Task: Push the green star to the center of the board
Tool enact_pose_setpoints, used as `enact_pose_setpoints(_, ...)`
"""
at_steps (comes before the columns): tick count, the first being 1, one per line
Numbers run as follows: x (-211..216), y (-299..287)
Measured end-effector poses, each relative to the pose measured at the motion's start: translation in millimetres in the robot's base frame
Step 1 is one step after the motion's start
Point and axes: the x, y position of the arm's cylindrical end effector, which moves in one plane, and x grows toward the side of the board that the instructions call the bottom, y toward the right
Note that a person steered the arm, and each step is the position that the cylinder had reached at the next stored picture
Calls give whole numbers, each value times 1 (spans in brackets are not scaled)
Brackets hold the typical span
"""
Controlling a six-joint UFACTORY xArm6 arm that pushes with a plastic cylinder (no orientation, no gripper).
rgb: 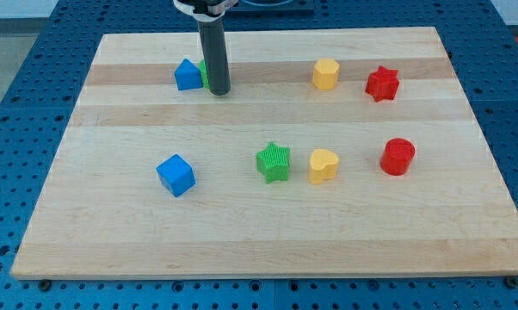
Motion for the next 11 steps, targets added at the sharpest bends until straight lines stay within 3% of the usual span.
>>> enact_pose_setpoints(1,0,62)
enact_pose_setpoints(2,0,62)
enact_pose_setpoints(5,125,113)
enact_pose_setpoints(6,126,115)
enact_pose_setpoints(8,206,129)
enact_pose_setpoints(11,203,87)
